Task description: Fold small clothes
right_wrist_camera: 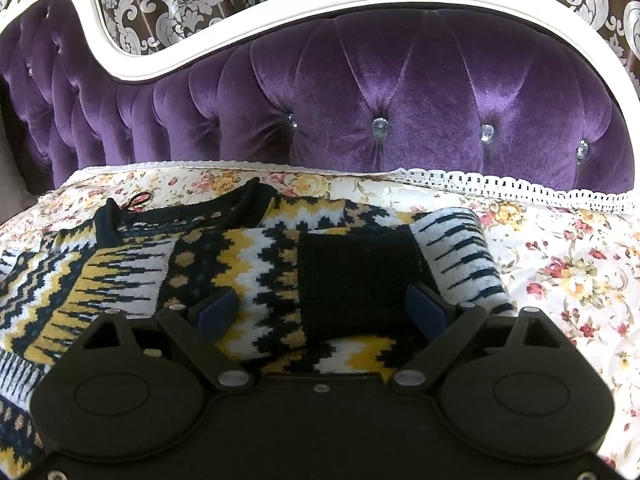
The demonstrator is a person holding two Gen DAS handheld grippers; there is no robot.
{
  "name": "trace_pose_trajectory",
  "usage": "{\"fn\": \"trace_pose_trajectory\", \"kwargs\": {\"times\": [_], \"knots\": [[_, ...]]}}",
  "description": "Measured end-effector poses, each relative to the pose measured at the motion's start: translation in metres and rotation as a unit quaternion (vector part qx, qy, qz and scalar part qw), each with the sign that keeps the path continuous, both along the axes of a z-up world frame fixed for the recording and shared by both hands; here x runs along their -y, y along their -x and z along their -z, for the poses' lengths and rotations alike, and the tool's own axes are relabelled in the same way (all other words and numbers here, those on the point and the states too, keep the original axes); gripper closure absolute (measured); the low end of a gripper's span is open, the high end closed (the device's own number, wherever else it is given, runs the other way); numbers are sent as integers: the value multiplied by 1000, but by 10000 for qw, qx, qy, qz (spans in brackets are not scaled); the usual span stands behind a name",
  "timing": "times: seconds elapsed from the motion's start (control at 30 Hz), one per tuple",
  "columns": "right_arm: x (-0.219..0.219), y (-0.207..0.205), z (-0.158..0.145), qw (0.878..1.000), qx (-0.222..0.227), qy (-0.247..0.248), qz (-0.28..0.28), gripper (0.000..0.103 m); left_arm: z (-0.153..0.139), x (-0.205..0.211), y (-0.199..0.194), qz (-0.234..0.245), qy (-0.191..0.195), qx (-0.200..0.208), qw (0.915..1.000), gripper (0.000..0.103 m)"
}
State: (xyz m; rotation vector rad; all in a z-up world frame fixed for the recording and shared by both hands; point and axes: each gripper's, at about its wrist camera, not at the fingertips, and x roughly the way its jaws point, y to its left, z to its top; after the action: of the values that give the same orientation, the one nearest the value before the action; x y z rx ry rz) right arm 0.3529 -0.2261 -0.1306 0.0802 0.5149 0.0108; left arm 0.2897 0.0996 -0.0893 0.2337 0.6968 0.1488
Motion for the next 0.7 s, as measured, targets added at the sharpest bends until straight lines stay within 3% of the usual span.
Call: {"fn": "trace_pose_trajectory", "kwargs": {"times": [0.17,0.27,0.37,0.53,0.7], "knots": [[13,1,-10,9991,-147,-369,-112,11,-17,-17,31,-194,550,-127,9982,33],[26,14,-26,9981,-250,-547,157,11,-26,-28,52,-298,915,-162,9952,33],[41,45,-46,9958,-85,-907,95,11,-34,-30,72,-280,1098,-198,9934,33],[48,107,-72,9965,3,-820,-166,11,-47,-19,110,-192,1403,-225,9897,33],[52,170,-86,9937,115,-1050,-373,10,-59,2,147,95,1569,-226,9873,33]]}}
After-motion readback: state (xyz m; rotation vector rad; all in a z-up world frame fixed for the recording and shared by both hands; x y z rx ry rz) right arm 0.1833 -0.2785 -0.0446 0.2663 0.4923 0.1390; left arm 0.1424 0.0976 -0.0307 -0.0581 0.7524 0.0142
